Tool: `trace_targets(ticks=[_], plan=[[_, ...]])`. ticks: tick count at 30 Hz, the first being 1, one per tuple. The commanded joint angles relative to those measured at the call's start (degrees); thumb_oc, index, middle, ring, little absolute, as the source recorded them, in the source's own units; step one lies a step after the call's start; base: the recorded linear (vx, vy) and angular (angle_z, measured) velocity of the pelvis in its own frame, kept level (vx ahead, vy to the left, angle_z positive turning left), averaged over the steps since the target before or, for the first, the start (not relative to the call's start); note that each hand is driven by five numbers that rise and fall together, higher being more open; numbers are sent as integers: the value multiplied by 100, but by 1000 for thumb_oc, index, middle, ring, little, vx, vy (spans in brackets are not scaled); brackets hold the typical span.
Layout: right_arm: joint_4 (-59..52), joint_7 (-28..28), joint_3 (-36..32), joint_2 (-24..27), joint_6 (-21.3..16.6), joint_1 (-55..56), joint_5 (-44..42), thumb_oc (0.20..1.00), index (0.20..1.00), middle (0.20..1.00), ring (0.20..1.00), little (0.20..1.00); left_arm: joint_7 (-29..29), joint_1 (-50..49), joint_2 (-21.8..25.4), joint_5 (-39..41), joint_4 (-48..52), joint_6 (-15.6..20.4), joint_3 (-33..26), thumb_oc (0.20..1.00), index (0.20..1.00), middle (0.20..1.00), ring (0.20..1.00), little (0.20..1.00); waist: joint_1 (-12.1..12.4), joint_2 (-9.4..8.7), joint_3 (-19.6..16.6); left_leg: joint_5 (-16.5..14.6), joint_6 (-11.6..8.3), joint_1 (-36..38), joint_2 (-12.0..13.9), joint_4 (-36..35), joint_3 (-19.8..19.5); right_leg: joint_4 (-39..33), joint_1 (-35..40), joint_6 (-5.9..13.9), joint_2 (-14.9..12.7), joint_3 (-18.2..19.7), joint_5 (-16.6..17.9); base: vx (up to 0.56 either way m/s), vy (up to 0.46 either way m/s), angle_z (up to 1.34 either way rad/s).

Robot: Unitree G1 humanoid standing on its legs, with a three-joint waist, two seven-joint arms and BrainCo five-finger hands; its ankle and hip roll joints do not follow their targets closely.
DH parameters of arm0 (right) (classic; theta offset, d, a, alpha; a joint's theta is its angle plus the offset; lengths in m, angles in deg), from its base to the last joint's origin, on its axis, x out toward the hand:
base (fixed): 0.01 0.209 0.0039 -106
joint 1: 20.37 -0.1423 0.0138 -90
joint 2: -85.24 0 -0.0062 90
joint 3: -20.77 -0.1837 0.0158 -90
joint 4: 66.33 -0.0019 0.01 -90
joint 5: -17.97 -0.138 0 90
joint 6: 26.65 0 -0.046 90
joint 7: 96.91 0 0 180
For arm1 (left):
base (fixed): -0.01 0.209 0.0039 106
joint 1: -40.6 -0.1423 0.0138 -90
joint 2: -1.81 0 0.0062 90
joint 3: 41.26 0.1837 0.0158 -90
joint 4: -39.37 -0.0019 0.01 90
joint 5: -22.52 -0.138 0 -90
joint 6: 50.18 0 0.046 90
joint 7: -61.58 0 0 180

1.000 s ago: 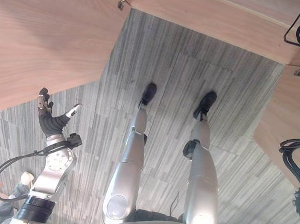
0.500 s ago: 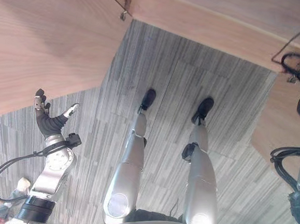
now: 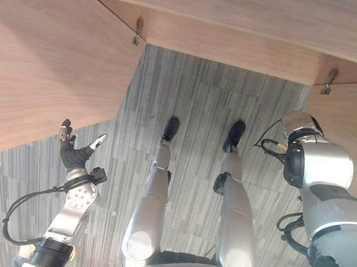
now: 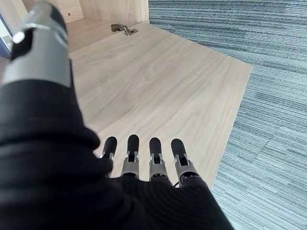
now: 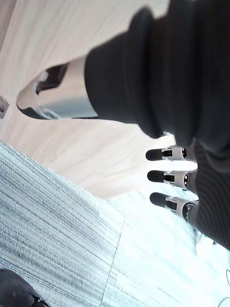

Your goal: Put the empty folder in the office cabinet

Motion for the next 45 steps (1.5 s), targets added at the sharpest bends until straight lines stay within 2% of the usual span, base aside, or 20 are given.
trace_targets(ticks=[1,5,6,7,8,9,11,12,14,19,23,25,30,38,39,40,42,43,44,45], plan=[[-45,-13,258,-1324,-11,1411,727,1000,1000,1000,1000,1000,114,-482,-214,-28,-946,-253,352,1000,1000,1000,1000,1000,-81,-81,-841,-912,157,1163,317,-649,257,-35,1069,723,-66,-174,-1108,20,129,-8],[-410,-344,686,-1796,130,2119,1361,1000,1000,1000,1000,1000,142,-431,-508,-68,-1951,-381,340,1000,1000,1000,1000,1000,-261,-203,-1065,-938,276,1626,284,-649,430,-35,1423,768,-94,-174,-1023,11,135,-19],[-550,-519,930,-2063,222,2506,1633,1000,1000,1000,1000,1000,136,-438,-678,-183,-2778,-525,340,1000,1000,1000,1000,1000,-358,-255,-1182,-990,381,1965,259,-649,513,-35,1683,772,-136,-193,-1028,-14,113,-15],[-554,-517,931,-2064,223,2507,1633,1000,1000,1000,1000,1000,136,-436,-680,-184,-2783,-522,340,1000,1000,1000,1000,1000,-362,-257,-1177,-985,384,1967,252,-649,511,-35,1687,775,-143,-195,-1026,-11,200,-28],[-638,-699,1051,-2125,276,2764,1841,1000,1000,1000,1000,1000,110,-286,-959,-198,-3894,-585,205,1000,1000,1000,1000,1000,-464,-270,-1300,-1026,471,2234,200,-649,569,-35,1879,784,-173,-206,-1000,-18,97,-36],[-639,-698,1051,-2124,277,2763,1841,1000,1000,1000,1000,1000,110,-283,-960,-198,-3898,-582,205,1000,1000,1000,1000,1000,-470,-272,-1301,-1021,473,2229,193,-649,566,-35,1876,786,-179,-209,-998,-10,159,-32],[-744,-1144,1121,-2171,295,3185,2046,1000,1000,1000,1000,1000,199,-82,-1362,-248,-5545,-767,-104,1000,1000,1000,1000,1000,-637,-236,-1581,-1181,600,2690,113,-649,744,-35,2169,793,-218,-241,-984,20,176,-18],[-747,-1144,1122,-2168,296,3182,2046,1000,1000,1000,1000,1000,199,-70,-1367,-249,-5559,-757,-106,1000,1000,1000,1000,1000,-648,-246,-1575,-1156,607,2677,89,-649,739,-35,2159,798,-241,-241,-968,31,168,-12],[-724,-1493,1252,-2133,396,3501,2510,1000,1000,1000,1000,1000,357,-86,-1494,-461,-6493,-969,-299,1000,1000,1000,1000,1000,-723,-198,-1855,-1274,703,3048,-63,-613,893,-35,2394,821,-317,-282,-926,64,158,-27],[-425,-1959,1261,-2021,666,3809,3221,1000,1000,1000,1000,1000,680,-246,-1507,-855,-7358,-1197,-616,1000,1000,1000,1000,1000,-793,-146,-2183,-1422,829,3490,-253,-603,1029,-35,2683,868,-465,-314,-854,66,113,-18],[-391,-2232,890,-1844,679,3927,2958,1000,1000,1000,1000,1000,895,-313,-1461,-816,-7659,-1272,-944,1000,1000,1000,1000,1000,-863,-131,-2473,-1548,923,3792,-414,-610,1104,-35,2868,908,-579,-294,-794,68,102,-12],[-286,-2340,866,-1713,799,4053,3240,1000,1000,1000,1000,1000,977,-324,-1430,-919,-7604,-1236,-918,1000,1000,1000,1000,1000,-907,-117,-2611,-1585,973,3938,-475,-627,1142,-35,2915,932,-644,-306,-728,62,91,-16],[66,-2179,478,-1498,851,4241,3133,1000,1000,1000,1000,1000,1010,-238,-1409,-901,-7434,-1158,-813,1000,1000,1000,1000,1000,-1021,-126,-2738,-1657,1038,4122,-536,-649,1184,-35,2955,958,-671,-313,-668,33,54,-8],[78,-1989,139,-1494,701,4263,2637,1000,1000,1000,1000,1000,985,-159,-1500,-977,-7272,-1087,-573,1000,1000,1000,1000,1000,-1174,-162,-2661,-1727,1086,4341,-572,-649,1355,-35,2921,1000,-672,-367,-416,-19,46,-12],[29,-1828,21,-1454,675,4199,2491,1000,1000,1000,1000,1000,1002,-171,-1550,-997,-7268,-1083,-496,1000,1000,1000,1000,1000,-1256,-141,-2583,-1687,1104,4365,-562,-649,1493,-35,2799,1065,-741,-520,-89,-51,20,-26],[28,-1823,20,-1452,675,4195,2488,1000,1000,1000,1000,1000,1001,-166,-1553,-996,-7270,-1083,-494,1000,1000,1000,1000,1000,-1247,-137,-2579,-1690,1103,4368,-559,-649,1500,-35,2798,1065,-736,-514,-88,-110,39,-20],[23,-1674,-13,-1431,616,4129,2452,1000,1000,1000,1000,1000,985,-133,-1583,-1026,-7227,-1071,-407,1000,1000,1000,1000,1000,-1211,-83,-2498,-1632,1116,4340,-529,-649,1595,50,2873,1062,-814,-746,-289,-159,29,-33],[10,-1576,-65,-1368,587,4053,2409,1000,1000,1000,1000,1000,941,-107,-1585,-1051,-7201,-1070,-359,1000,1000,1000,1000,1000,-1185,-4,-2405,-1591,1120,4308,-461,-649,1669,404,2934,999,-929,-769,-494,-266,55,-54],[82,-1392,-133,-1265,541,3974,2349,1000,1000,1000,1000,1000,846,-100,-1546,-1092,-7193,-1073,-306,1000,1000,1000,1000,1000,-1131,128,-2338,-1544,1106,4223,-331,-649,1783,1013,3138,844,-1098,-529,-944,-212,49,-43],[82,-1392,-133,-1265,541,3974,2349,1000,1000,1000,1000,1000,846,-100,-1546,-1092,-7193,-1073,-306,1000,1000,1000,1000,1000,-1131,128,-2338,-1544,1106,4223,-331,-649,1783,1013,3138,844,-1098,-529,-944,-167,52,-38]])
